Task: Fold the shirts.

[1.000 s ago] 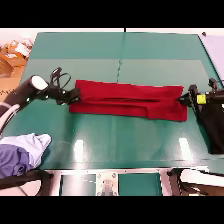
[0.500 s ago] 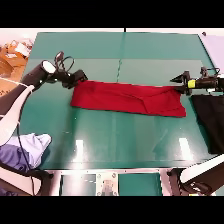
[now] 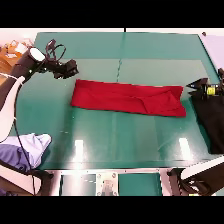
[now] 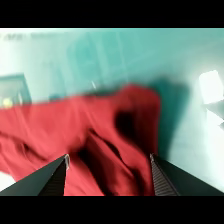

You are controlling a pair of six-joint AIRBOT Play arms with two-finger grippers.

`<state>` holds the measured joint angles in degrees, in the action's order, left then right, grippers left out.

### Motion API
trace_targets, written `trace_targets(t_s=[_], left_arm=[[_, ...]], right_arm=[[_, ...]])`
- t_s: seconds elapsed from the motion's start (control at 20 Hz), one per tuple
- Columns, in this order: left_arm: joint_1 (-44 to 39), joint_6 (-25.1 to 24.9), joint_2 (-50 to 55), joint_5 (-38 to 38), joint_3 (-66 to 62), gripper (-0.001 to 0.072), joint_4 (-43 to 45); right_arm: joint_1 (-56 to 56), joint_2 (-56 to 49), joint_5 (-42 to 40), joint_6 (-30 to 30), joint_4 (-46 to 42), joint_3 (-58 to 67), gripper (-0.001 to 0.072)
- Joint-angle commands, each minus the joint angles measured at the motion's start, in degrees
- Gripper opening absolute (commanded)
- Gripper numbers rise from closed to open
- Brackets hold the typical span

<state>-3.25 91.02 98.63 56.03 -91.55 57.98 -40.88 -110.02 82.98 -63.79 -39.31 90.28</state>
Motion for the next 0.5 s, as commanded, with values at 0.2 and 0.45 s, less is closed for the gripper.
trace_targets(t_s=[0.2,0.45], left_arm=[[0.37,-0.04,0.02,10.14,-0.52,0.0054,-1.33],[0.37,-0.02,0.02,10.56,-0.52,0.0053,-1.55]], right_arm=[[0.7,-0.11,-3.3,13.49,-0.26,-12.15,0.0573],[4.74,-0.09,1.44,16.13,4.9,-9.62,0.0573]])
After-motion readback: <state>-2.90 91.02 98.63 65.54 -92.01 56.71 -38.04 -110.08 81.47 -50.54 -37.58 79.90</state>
